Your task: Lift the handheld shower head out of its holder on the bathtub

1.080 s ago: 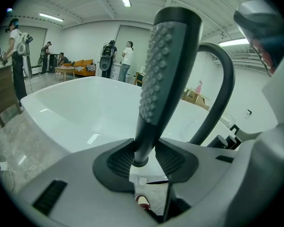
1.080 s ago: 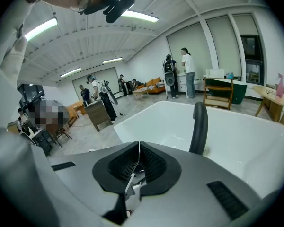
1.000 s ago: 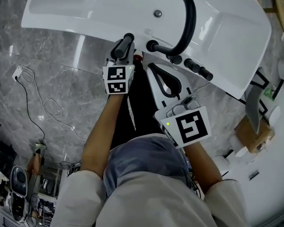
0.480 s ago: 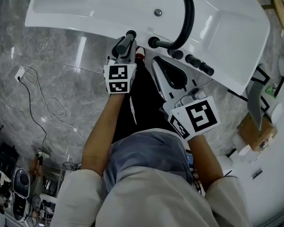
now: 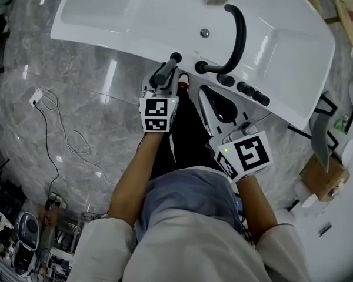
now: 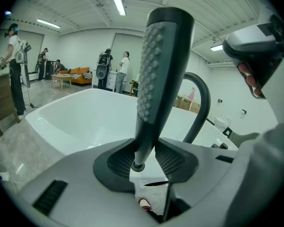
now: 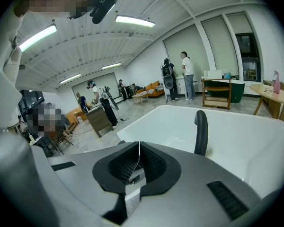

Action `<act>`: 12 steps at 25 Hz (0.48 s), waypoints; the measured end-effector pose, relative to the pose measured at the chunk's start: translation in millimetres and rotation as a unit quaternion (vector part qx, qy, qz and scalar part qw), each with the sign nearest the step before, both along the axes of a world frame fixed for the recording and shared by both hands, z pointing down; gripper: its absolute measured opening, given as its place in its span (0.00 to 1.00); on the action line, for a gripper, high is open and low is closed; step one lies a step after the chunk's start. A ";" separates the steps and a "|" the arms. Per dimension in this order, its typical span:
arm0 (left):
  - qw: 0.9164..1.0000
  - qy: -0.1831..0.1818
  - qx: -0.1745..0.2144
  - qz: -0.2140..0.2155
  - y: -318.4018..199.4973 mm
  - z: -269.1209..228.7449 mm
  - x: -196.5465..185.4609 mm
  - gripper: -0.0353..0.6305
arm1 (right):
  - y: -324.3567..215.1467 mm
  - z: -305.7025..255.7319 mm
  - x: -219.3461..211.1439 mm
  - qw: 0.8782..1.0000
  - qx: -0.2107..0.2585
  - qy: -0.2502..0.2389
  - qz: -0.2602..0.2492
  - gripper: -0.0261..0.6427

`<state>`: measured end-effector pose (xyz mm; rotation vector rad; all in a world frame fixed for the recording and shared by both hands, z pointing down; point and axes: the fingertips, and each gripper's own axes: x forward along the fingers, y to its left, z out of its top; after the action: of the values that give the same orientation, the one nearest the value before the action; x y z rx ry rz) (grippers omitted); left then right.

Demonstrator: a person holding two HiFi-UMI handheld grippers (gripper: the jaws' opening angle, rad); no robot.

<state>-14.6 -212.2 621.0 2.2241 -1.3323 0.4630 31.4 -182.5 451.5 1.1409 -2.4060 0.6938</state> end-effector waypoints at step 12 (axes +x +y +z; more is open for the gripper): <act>0.999 -0.002 0.012 0.031 7.6 -29.0 1.1 0.26 | 4.8 -24.5 -14.1 1.000 0.025 -0.009 0.014 0.07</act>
<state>-13.4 -204.6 592.0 2.2911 -1.2811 0.4758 17.3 -177.7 426.9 1.1944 -2.4392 0.6587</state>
